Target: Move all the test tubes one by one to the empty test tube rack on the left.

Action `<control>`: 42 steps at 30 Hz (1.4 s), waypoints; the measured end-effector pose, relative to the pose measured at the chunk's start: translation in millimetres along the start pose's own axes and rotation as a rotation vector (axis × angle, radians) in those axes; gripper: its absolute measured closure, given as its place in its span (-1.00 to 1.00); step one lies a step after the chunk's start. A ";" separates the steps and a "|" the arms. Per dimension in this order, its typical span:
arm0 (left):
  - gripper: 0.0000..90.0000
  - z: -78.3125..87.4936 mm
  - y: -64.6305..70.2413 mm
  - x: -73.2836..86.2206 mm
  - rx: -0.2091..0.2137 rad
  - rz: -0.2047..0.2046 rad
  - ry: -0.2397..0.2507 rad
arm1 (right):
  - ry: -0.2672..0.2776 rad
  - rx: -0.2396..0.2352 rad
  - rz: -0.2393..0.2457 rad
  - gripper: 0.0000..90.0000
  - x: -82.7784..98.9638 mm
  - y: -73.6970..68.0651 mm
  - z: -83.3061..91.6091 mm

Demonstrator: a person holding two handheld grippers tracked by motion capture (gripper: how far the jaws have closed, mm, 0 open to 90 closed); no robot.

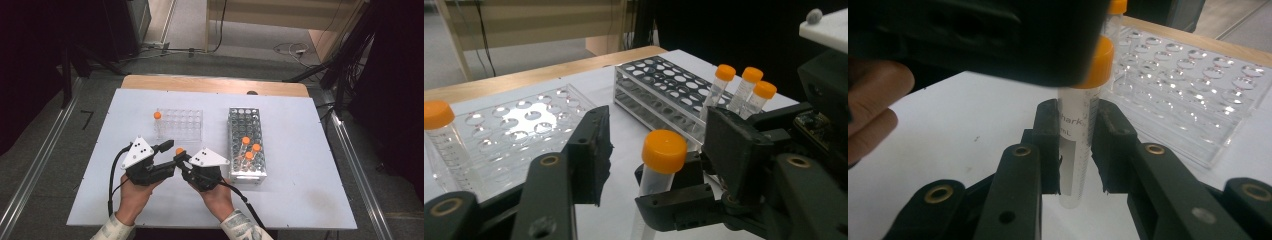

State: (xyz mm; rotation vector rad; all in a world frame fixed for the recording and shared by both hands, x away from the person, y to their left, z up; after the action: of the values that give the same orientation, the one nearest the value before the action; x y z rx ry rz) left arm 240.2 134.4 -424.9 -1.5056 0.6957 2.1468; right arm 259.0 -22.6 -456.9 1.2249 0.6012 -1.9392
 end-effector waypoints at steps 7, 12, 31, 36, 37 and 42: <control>0.30 -3.4 1.5 3.5 -0.004 -0.022 -0.016 | 0.002 -0.002 -0.002 0.59 -1.0 -0.3 0.4; 0.42 -4.0 0.7 4.6 -0.008 -0.025 -0.023 | 0.004 -0.007 -0.003 0.59 -1.6 -1.9 1.1; 0.56 -4.0 -7.3 2.2 -0.033 -0.002 -0.002 | -0.013 -0.043 0.000 -0.42 -0.5 -2.1 10.8; 0.56 -4.4 -15.2 -3.7 -0.078 0.026 0.015 | -0.013 -0.057 0.012 -0.55 4.2 -4.2 26.3; 0.56 -5.1 -16.6 -5.1 -0.087 0.031 0.016 | -0.017 -0.064 0.016 -0.57 5.9 -5.5 30.7; 0.56 -11.8 -25.5 -12.7 -0.116 0.045 0.005 | -0.024 -0.098 0.047 -0.58 17.5 -13.4 54.7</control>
State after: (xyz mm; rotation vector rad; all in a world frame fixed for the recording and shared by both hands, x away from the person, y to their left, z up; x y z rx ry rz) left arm 268.2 146.3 -420.3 -1.5682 0.6226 2.2527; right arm 213.8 -59.6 -449.2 1.1437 0.6422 -1.8610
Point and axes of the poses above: each handheld gripper's, and its own axes: z roughly backward along the jaws, x roughly out of its underside, y roughly to its right, the point moved 2 cm from there along -z, roughly forward along the jaws, and after that the axes turned 3 degrees about z, right-handed, at the moved point
